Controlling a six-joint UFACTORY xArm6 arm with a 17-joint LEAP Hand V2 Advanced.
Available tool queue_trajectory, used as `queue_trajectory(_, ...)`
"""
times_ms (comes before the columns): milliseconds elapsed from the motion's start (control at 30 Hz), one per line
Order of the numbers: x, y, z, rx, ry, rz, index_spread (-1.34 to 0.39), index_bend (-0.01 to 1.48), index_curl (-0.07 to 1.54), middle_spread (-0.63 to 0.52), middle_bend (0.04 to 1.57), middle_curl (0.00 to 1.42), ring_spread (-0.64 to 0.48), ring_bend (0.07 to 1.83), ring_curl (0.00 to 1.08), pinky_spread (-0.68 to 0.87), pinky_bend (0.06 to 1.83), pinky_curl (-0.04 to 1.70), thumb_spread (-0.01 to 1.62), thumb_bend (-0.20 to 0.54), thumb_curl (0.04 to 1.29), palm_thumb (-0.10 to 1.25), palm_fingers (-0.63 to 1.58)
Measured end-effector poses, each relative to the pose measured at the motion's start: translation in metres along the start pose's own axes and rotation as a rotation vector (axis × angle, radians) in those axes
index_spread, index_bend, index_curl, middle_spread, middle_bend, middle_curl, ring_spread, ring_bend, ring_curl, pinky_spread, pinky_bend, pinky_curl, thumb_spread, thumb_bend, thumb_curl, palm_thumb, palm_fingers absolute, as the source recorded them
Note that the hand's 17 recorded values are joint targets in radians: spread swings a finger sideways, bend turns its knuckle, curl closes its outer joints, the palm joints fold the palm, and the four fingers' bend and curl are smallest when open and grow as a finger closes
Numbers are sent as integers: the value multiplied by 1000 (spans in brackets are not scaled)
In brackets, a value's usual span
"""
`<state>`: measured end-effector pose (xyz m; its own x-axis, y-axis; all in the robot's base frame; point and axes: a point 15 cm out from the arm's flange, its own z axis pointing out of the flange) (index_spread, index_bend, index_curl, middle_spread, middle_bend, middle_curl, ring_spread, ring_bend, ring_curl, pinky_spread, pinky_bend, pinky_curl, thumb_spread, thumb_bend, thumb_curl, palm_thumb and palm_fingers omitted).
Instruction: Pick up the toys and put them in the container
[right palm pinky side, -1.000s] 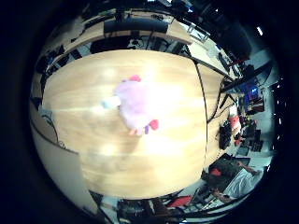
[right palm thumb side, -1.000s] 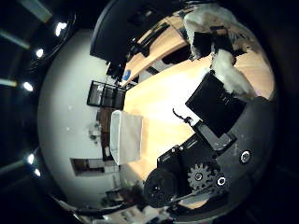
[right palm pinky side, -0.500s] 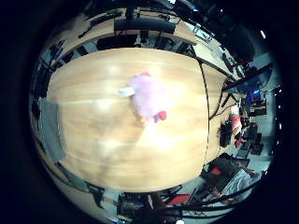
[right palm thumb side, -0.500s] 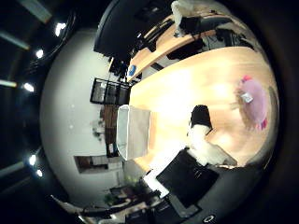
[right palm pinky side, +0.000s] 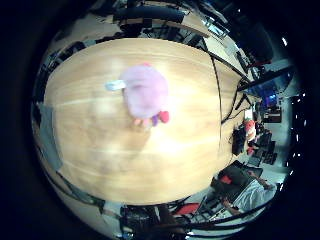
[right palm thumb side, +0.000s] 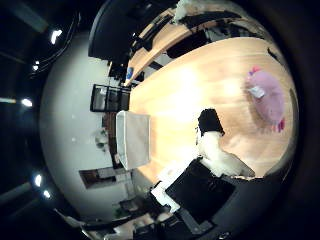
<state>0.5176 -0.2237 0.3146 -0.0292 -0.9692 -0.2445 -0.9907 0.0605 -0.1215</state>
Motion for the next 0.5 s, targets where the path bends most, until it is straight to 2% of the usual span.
queue_trajectory(333, 51, -1, 6, 47, 36, 71, -621, 357, 491, -326, 274, 395, -252, 820, 283, 256, 782, 128, 980, -26, 524, 539, 416)
queue_trajectory(500, 58, 2, 24, 18, 20, 83, -622, 352, 473, -335, 258, 380, -265, 817, 270, 266, 738, 98, 976, -28, 513, 547, 443)
